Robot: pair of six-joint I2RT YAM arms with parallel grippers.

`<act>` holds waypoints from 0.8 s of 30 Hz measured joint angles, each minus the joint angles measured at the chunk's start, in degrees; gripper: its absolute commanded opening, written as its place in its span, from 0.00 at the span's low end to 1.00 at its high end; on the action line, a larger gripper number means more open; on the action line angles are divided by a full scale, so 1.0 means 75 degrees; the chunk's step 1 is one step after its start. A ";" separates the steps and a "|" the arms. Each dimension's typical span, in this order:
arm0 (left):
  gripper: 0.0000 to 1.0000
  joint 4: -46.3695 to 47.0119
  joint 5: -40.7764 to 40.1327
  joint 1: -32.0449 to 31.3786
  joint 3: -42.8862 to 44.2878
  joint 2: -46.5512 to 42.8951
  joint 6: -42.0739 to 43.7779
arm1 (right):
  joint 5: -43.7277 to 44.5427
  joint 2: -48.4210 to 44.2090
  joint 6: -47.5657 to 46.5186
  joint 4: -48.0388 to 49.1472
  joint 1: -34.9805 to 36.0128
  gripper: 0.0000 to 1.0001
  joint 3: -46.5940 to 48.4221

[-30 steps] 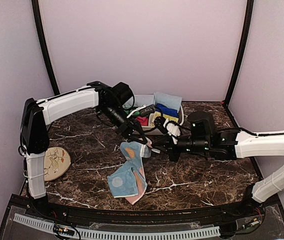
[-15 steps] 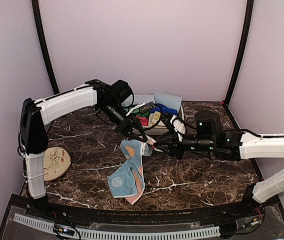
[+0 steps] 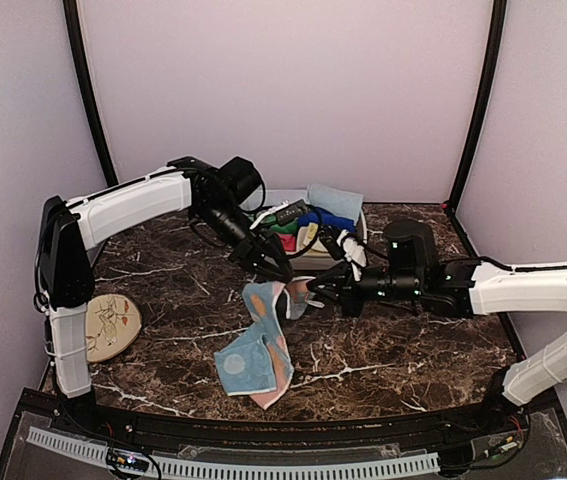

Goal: Roll the towels
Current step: Pass from the left arm to the right, then adjust the towel at the center of the board.

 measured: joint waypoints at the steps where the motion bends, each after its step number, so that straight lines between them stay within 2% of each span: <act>1: 0.77 0.0073 -0.0093 0.0038 -0.0093 -0.0050 -0.0073 | 0.0020 -0.0012 0.0067 0.0006 -0.0070 0.00 0.0017; 2: 0.93 0.0219 -0.0195 0.0064 -0.0265 -0.0143 -0.0058 | 0.0067 -0.0047 0.0152 -0.0023 -0.0154 0.00 0.0041; 3: 0.96 0.0417 -0.0361 0.0099 -0.0542 -0.0289 -0.0137 | 0.0122 -0.0096 0.0210 -0.0067 -0.0230 0.00 0.0058; 7: 0.89 0.1282 -0.1358 0.0341 -0.2119 -0.1169 -0.0178 | 0.0466 -0.0425 0.0370 -0.0673 -0.0659 0.00 0.0277; 11: 0.77 0.1614 -0.2244 0.0417 -0.3614 -0.2025 0.0423 | 0.0784 -0.0656 0.0396 -0.1355 -0.1113 0.00 0.0437; 17: 0.76 0.1670 -0.3279 -0.0764 -0.5391 -0.2375 0.1291 | 0.0985 -0.0679 0.0402 -0.1985 -0.1396 0.00 0.0152; 24: 0.76 0.2285 -0.4065 -0.1996 -0.6222 -0.2375 0.1349 | 0.1096 -0.0653 0.0487 -0.2337 -0.1460 0.00 -0.0201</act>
